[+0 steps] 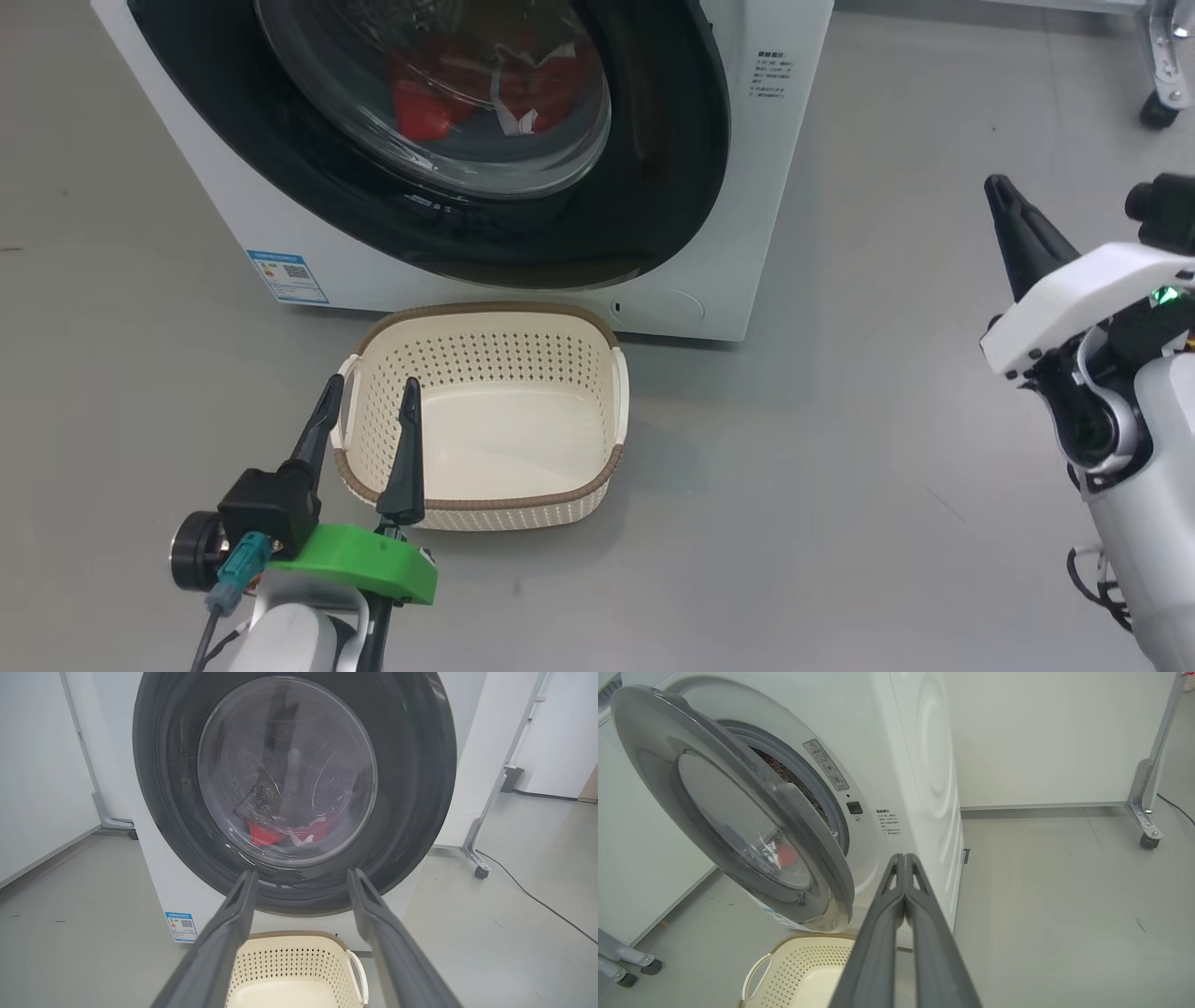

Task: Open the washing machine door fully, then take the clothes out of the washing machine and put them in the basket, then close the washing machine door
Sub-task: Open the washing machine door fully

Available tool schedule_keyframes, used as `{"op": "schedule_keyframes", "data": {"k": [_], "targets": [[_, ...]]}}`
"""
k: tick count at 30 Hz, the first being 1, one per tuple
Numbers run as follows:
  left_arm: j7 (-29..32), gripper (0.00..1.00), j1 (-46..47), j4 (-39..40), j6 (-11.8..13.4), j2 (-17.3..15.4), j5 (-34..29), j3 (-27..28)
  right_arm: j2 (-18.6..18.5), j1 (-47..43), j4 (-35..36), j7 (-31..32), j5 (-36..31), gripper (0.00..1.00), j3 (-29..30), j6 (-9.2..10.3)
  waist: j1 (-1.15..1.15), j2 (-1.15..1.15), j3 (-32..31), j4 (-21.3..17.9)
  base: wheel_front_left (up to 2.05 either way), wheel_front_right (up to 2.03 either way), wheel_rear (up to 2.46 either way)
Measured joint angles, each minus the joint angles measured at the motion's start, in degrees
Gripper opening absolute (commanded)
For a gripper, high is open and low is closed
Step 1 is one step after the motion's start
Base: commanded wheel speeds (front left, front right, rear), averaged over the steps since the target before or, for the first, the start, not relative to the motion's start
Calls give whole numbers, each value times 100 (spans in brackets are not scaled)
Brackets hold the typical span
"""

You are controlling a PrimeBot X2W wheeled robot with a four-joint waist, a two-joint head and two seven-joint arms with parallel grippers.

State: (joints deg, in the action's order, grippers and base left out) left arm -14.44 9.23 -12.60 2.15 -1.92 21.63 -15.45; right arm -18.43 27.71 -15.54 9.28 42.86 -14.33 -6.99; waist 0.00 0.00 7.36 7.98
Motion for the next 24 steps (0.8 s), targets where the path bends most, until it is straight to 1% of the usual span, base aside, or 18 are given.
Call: {"op": "schedule_keyframes", "data": {"k": [9,14,15,16,17,21,24], "targets": [[0,100,-142,52,-1,-2,-5,79,-9,-1023,258,-871,-287,0,136,22,0,0,-174,-185,0,0,0],[0,100,-167,86,-20,-3,-5,77,16,-1538,358,-1277,-421,0,254,218,0,0,-210,-230,0,0,0],[0,100,-170,91,-20,-3,-5,78,55,-1620,371,-1343,-420,10,276,256,0,0,-211,-235,0,0,0],[0,100,-177,97,-21,-3,-7,81,83,-1697,387,-1407,-423,57,271,260,0,0,-212,-240,0,0,0],[0,100,-188,102,-21,-3,-8,82,100,-1775,413,-1460,-450,100,259,261,0,0,-212,-245,0,0,0],[0,100,-247,102,-42,-4,-32,89,134,-2007,505,-1718,-610,100,240,360,0,0,-211,-270,0,0,0],[0,100,-255,102,-43,-4,-59,93,135,-2067,573,-1819,-689,100,215,363,0,0,-213,-284,0,0,0]]}}
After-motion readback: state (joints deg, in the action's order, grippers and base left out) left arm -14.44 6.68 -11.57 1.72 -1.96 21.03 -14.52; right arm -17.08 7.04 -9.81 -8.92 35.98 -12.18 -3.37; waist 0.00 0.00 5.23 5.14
